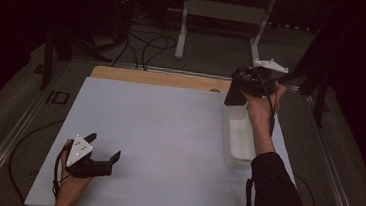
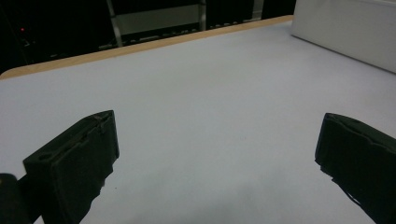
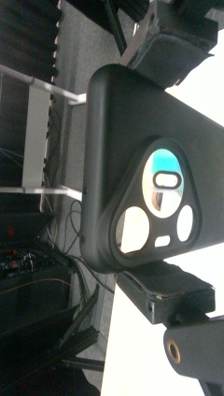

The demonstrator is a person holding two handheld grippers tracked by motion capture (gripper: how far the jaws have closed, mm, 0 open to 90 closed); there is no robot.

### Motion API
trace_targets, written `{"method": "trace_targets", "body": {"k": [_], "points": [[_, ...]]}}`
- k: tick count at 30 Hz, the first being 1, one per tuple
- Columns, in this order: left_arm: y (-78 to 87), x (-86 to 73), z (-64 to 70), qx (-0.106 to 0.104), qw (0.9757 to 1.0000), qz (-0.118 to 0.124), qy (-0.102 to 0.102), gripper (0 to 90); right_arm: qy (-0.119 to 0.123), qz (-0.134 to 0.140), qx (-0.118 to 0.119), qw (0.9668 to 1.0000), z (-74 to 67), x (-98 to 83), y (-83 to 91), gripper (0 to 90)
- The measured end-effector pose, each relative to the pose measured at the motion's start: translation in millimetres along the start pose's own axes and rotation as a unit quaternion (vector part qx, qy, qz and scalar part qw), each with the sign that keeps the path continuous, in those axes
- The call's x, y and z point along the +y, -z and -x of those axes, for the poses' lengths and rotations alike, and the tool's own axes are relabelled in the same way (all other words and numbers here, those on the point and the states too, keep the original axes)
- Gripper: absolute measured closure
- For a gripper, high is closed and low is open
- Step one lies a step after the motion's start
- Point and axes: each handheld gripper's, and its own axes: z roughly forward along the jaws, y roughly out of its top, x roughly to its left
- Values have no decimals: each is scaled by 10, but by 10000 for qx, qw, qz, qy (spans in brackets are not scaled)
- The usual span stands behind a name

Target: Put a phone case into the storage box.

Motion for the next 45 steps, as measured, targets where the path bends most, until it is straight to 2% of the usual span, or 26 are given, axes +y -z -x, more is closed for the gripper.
{"method": "trace_targets", "body": {"k": [6, 13, 23, 35, 40, 45], "points": [[-2, 1, 1, -5, 10000, -2, -5, 2, -61, -2, -98, 9999, 68, -4, 4, 142], [-4, -1, 1, 1, 10000, -9, -2, 2, -27, -58, -214, 9998, 123, -27, -14, 141], [-2, 0, 3, -4, 10000, -3, -1, 2, -61, -165, -279, 9995, 178, -95, -70, 141], [0, 0, 0, -5, 10000, 1, 11, 3, -30, -421, -256, 9988, 118, -226, -234, 139], [5, 1, -4, -4, 10000, 14, 19, 3, 90, -547, -318, 9980, 73, -333, -319, 138], [7, 1, -4, -11, 10000, 19, 20, 3, 41, -661, -355, 9972, 89, -421, -398, 138]]}}
